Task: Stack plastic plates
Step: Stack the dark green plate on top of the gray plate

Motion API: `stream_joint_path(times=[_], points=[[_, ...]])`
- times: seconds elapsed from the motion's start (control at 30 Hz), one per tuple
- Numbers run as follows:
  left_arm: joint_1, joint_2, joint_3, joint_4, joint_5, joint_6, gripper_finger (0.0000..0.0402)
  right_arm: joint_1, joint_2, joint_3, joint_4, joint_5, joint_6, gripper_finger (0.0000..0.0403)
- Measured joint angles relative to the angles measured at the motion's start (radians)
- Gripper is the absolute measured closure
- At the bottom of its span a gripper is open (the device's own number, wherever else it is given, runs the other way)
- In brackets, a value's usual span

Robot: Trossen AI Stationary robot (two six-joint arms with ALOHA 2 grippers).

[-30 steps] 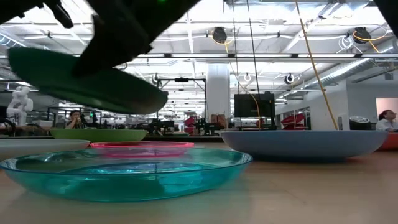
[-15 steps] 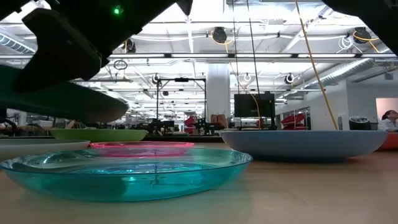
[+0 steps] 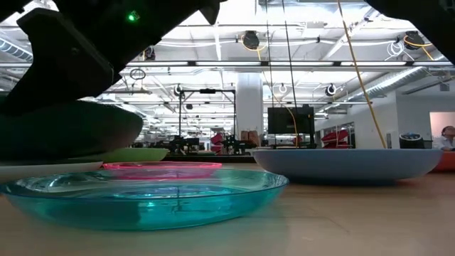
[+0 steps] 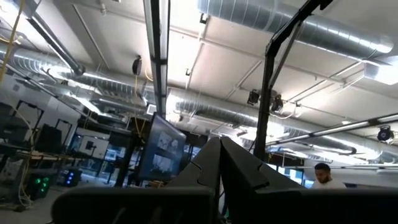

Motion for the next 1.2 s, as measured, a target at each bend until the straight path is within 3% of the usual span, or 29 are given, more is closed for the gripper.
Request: stream_joint_path(times=[0.3,0.5,0.7,0.9,1.07,1.2], points=[[0.000,0.000,0.000,0.000,0.000,0.002,0.0385,0.008,-0.001,0.000,-0.001,0.006,0.008,0.0285],[0.000,0.000,0.000,-0.006,0.000,0.004,0.0385,0.014,-0.045,0.000,-0.131,0.079,0.009,0.0259],[0.000,0.000,0.000,-0.038,-0.018,0.015,0.0385,0.011,-0.184,0.000,-0.577,0.270,0.116,0.0264],[0.000,0.055,0.000,-0.098,-0.172,0.032,0.0385,-0.022,-0.315,-0.002,-0.979,0.308,0.347,0.0280],[0.000,0.180,0.026,-0.079,-0.187,0.022,0.0385,-0.006,-0.395,-0.003,-1.079,0.407,0.396,0.0297],[-0.016,0.306,0.074,-0.092,-0.188,-0.005,0.0385,0.009,-0.481,-0.105,-0.971,0.397,0.319,0.0309]])
